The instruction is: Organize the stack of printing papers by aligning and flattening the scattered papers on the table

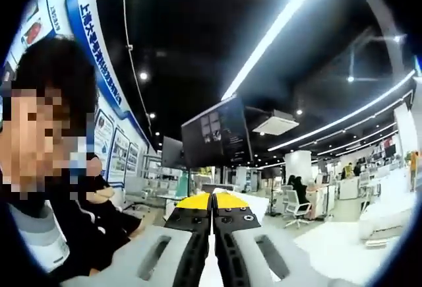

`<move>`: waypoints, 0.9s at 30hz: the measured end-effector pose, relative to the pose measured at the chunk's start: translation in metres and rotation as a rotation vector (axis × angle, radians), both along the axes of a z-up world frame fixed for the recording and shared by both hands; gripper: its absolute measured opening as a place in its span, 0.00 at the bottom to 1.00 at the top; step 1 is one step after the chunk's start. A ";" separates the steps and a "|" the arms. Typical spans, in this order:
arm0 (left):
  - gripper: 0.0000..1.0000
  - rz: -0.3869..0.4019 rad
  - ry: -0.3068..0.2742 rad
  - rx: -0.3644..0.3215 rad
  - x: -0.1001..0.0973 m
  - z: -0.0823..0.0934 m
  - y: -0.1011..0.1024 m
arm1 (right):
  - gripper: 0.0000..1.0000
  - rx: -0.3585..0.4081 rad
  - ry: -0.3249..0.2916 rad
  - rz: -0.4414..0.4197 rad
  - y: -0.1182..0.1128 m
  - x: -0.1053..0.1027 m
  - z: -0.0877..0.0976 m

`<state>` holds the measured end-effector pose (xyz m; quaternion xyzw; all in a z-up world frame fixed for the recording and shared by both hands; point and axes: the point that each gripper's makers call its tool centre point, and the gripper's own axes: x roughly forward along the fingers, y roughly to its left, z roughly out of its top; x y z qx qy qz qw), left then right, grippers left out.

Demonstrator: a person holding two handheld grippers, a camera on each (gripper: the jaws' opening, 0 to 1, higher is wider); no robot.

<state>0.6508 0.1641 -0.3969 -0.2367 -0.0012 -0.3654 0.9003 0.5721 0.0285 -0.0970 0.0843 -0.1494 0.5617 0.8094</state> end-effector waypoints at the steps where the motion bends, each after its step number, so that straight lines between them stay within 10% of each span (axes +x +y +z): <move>1: 0.07 0.000 0.000 0.000 0.000 0.000 0.000 | 0.00 0.000 0.014 -0.010 -0.002 0.003 -0.007; 27: 0.07 -0.012 0.009 -0.037 0.000 0.003 0.002 | 0.00 0.123 0.343 -0.391 -0.083 0.056 -0.179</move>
